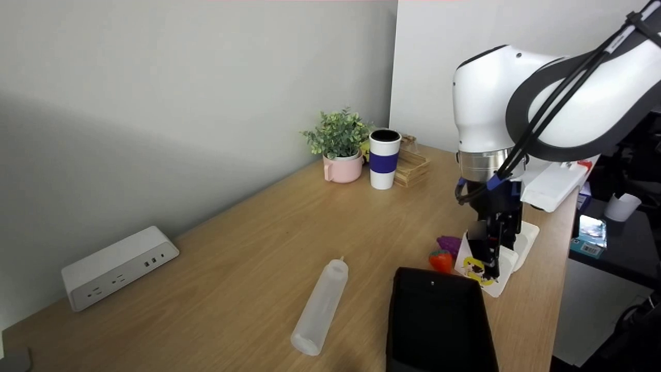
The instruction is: Put the left and right books in the black box respectively
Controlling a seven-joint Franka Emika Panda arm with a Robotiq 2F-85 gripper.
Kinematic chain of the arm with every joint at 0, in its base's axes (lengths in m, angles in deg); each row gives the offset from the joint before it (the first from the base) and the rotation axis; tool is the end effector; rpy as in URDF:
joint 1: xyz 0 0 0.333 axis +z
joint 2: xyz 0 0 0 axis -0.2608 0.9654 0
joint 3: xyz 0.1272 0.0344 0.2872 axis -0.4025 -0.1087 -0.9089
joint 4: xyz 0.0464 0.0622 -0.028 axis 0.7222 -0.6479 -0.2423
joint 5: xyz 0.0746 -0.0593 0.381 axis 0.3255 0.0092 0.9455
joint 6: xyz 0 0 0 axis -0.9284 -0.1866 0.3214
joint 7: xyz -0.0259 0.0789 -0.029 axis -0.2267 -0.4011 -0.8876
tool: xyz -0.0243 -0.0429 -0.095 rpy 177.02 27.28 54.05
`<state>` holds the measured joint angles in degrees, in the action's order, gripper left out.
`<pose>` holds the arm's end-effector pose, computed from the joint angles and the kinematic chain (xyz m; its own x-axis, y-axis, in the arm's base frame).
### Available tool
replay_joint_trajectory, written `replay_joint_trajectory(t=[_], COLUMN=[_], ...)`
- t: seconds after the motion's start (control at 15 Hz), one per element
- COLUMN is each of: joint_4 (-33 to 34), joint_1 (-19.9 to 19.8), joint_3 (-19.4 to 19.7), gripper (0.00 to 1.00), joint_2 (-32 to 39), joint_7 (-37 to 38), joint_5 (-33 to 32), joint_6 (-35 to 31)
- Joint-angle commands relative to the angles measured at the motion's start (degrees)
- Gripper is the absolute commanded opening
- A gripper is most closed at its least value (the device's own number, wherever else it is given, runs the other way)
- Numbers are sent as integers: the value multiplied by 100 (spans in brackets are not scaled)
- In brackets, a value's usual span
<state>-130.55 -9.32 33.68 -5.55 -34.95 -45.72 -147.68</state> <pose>0.5277 0.0749 0.2234 0.9297 -0.1857 -0.3181 -0.1911 -0.9815 0.0146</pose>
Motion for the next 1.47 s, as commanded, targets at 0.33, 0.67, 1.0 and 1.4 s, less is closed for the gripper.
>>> replay_joint_trajectory(t=[0.33, 0.67, 1.0, 1.4], joint_4=[208, 165, 262, 438], joint_1=[-6, 134, 308, 439], joint_3=[-13, -1, -229, -659], gripper=[0, 4, 4, 4], joint_2=[63, -287, -758, -1223], joint_7=[-88, 61, -272, -1513], joint_5=[-71, -430, -880, -863], joint_6=[126, 526, 1433, 2041])
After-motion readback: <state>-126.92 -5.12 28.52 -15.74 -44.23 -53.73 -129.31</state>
